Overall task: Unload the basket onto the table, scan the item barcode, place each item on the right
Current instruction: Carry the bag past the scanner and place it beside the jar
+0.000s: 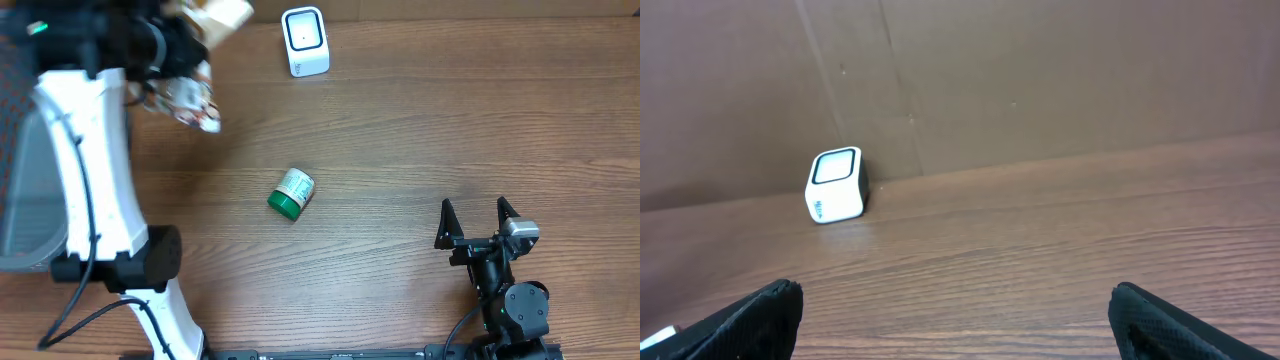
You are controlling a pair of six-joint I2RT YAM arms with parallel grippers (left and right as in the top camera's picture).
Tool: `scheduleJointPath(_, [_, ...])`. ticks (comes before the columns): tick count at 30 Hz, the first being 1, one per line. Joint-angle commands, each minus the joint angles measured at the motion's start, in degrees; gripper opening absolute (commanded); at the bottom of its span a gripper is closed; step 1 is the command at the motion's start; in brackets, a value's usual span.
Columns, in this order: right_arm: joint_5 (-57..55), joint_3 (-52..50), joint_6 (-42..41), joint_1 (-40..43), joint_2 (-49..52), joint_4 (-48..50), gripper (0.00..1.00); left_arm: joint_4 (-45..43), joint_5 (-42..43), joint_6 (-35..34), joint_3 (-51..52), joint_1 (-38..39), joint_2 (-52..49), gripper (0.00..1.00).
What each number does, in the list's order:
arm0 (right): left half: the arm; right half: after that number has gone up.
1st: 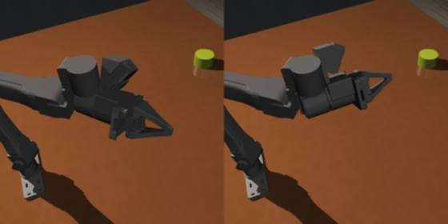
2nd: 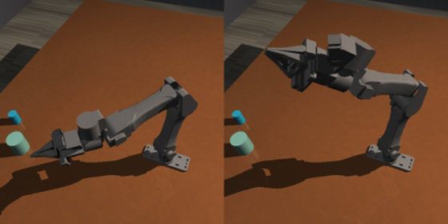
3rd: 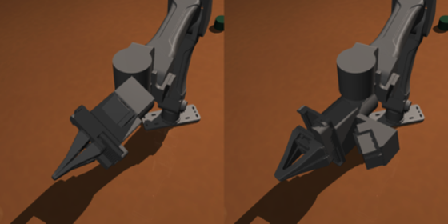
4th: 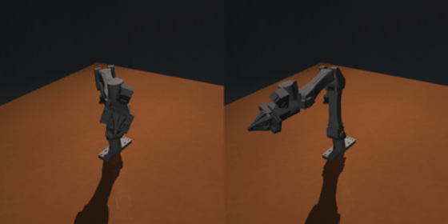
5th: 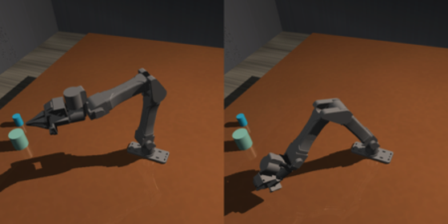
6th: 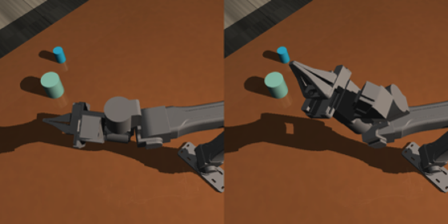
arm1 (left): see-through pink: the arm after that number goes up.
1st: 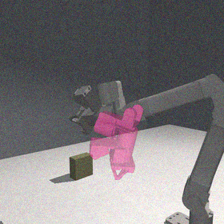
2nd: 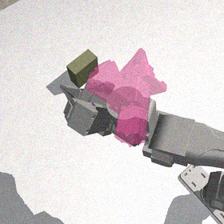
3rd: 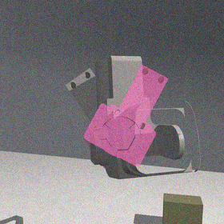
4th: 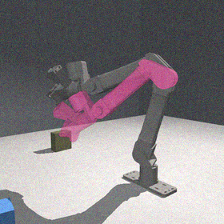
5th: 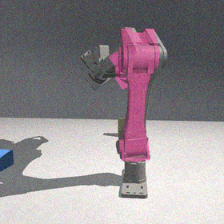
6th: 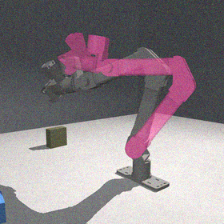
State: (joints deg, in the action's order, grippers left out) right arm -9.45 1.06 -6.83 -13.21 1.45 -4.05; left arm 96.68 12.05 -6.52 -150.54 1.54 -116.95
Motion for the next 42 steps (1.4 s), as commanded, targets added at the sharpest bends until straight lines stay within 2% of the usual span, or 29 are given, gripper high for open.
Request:
scheduleJointPath(1, [-0.8,-0.6,-0.3,0.0,0.0,0.3,1.00,-0.1,-5.0,-0.4,10.3,2.4,-0.7,0.04])
scheduleJointPath(6, [-0.8,-0.6,-0.3,0.0,0.0,0.3,1.00,-5.1,-12.0,-2.8,25.8,4.3,-0.7,0.04])
scheduleJointPath(10, [-0.8,-0.6,-0.3,0.0,0.0,0.3,1.00,-11.8,-12.3,-3.9,35.9,5.3,-0.7,0.07])
scheduleJointPath(12, [-0.8,-0.6,-0.3,0.0,0.0,0.3,1.00,-14.6,-12.3,-5.2,39.8,5.7,-0.7,0.21])
scheduleJointPath(14, [-0.8,-0.6,-0.3,0.0,0.0,0.3,1.00,-17.5,-12.2,-6.1,43.3,6.2,-0.7,0.49])
scheduleJointPath(15, [-0.8,-0.6,-0.3,0.0,0.0,0.3,1.00,-18.8,-12.2,-6.7,44.8,6.4,-0.7,0.58])
scheduleJointPath(17, [-0.8,-0.6,-0.3,0.0,0.0,0.3,1.00,-20.5,-12.0,-6.8,47.1,6.7,-0.7,0.69])
scheduleJointPath(21, [-0.8,-0.6,-0.3,0.0,0.0,0.3,1.00,-20.2,-12.0,-6.8,47.7,7.8,-0.5,0.75])
scheduleJointPath(26, [-0.8,-0.6,-0.3,0.0,0.0,0.3,1.00,-20.1,-12.0,-8.5,46.0,8.6,1.9,0.75])
scheduleJointPath(31, [-0.8,-0.6,-0.3,0.0,0.0,0.3,1.00,-20.0,-12.0,-9.4,40.9,7.3,9.4,0.77])
scheduleJointPath(33, [-0.8,-0.6,-0.3,0.0,0.0,0.3,1.00,-20.0,-12.1,-9.3,37.8,5.9,13.9,0.78])
scheduleJointPath(35, [-0.8,-0.6,-0.3,0.0,0.0,0.3,1.00,-19.8,-12.6,-9.4,34.9,3.8,18.1,0.89])
scheduleJointPath(36, [-0.8,-0.6,-0.3,0.0,0.0,0.3,1.00,-19.8,-12.9,-9.3,33.9,2.7,19.9,1.00])
scheduleJointPath(42, [-0.8,-0.6,-0.3,0.0,0.0,0.3,1.00,-19.6,-17.4,-9.4,31.3,-8.5,30.3,1.00])
